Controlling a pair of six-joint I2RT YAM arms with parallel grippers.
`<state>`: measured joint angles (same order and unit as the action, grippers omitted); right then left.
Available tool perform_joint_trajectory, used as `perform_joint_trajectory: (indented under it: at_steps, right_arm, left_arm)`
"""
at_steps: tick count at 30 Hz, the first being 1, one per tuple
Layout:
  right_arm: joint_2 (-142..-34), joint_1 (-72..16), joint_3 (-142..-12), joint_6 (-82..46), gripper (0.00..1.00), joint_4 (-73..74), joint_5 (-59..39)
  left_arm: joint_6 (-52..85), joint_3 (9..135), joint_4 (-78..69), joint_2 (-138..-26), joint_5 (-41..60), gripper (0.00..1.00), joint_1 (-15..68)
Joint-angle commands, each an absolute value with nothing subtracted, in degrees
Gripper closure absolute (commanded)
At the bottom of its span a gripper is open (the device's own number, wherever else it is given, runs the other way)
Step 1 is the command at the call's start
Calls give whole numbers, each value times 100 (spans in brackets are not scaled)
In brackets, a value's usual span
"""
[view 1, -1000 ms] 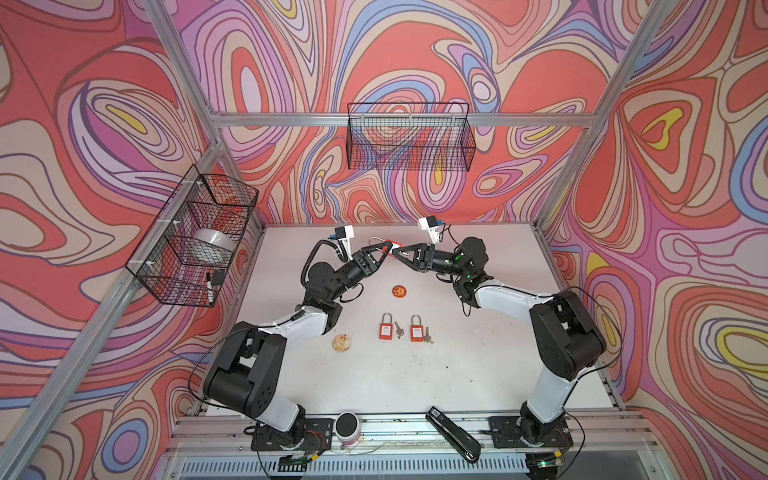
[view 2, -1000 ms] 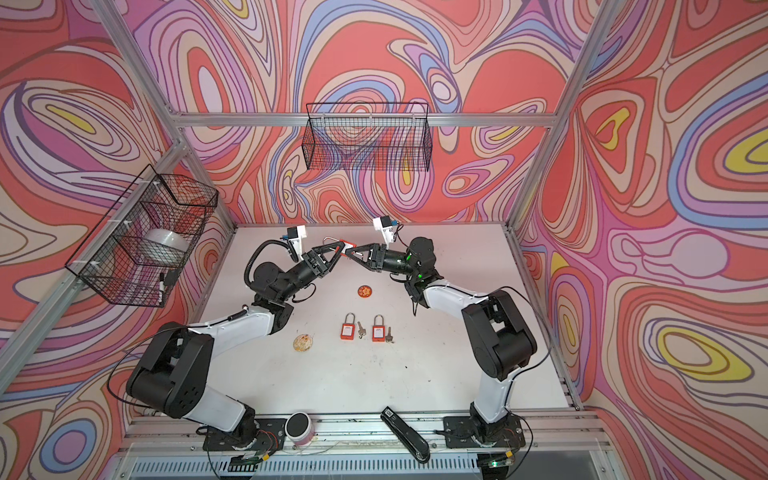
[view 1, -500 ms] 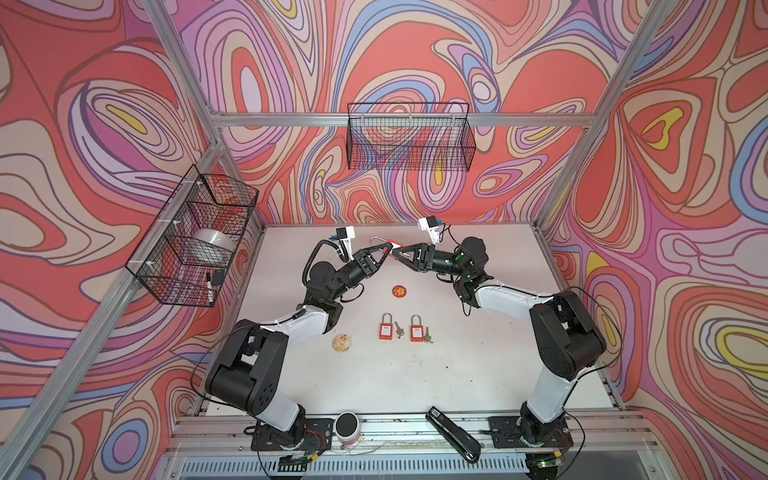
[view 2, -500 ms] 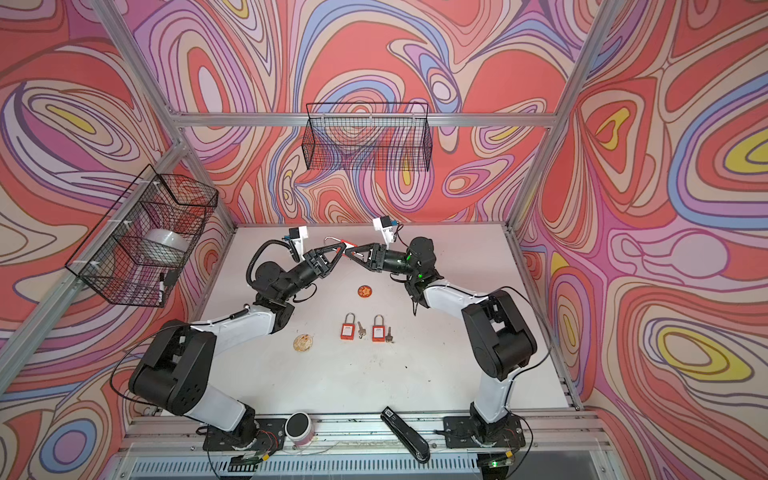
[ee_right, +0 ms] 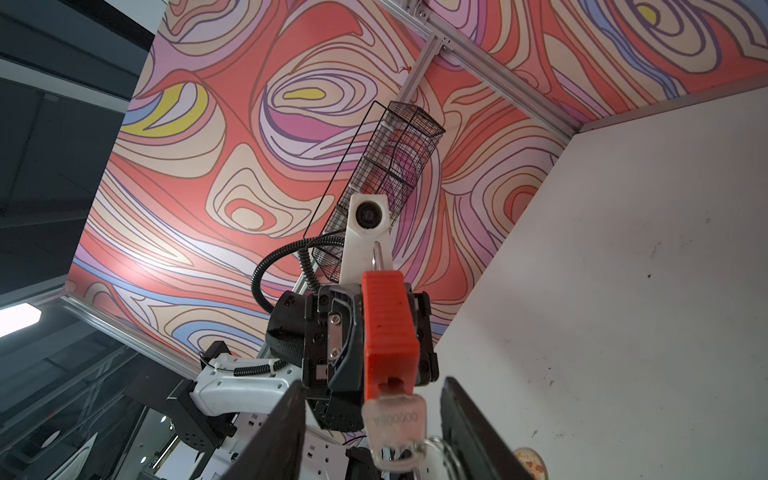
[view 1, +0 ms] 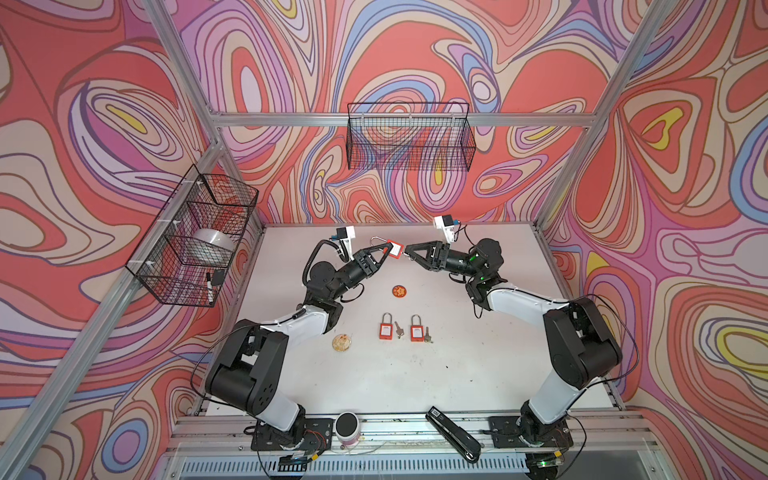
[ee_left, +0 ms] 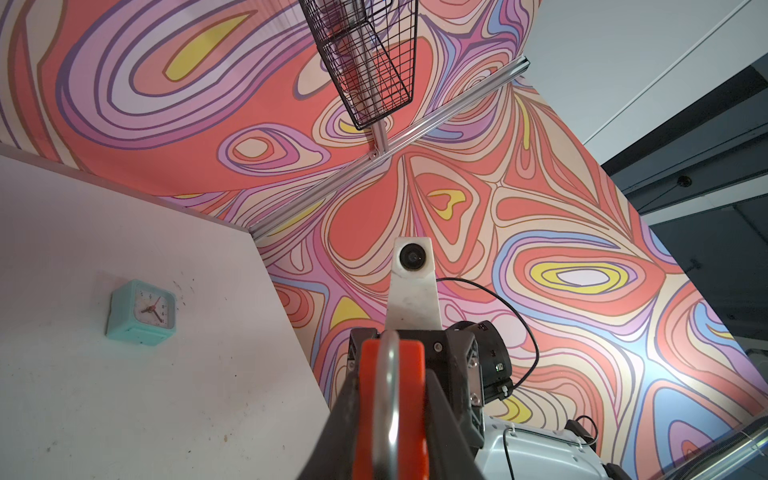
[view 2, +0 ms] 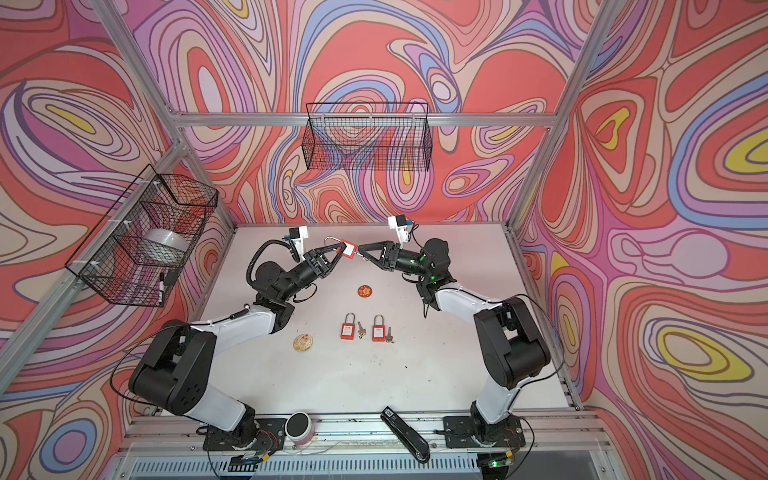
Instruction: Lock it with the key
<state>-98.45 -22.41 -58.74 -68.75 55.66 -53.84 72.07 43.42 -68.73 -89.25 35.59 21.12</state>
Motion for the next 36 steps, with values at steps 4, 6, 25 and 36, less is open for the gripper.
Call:
perform_joint_trajectory:
  at_steps: [4, 6, 25, 36]
  right_arm:
    - [-9868, -2230, -5726, -6881, 46, 5588, -5418]
    - [-9883, -2238, -5751, -6705, 46, 5284, -5448]
    - [-9340, -2309, -6337, -3666, 48, 736, -4924]
    - [-8788, -2253, -6732, -1808, 47, -1733, -4332]
  left_arm:
    - [7190, 4535, -7150, -8808, 3610, 100, 2145]
    - [7192, 4543, -7154, -8807, 3608, 100, 2145]
    - [7198, 4554, -7129, -8862, 3620, 100, 2145]
    - [7185, 4544, -7076, -8833, 3627, 100, 2144]
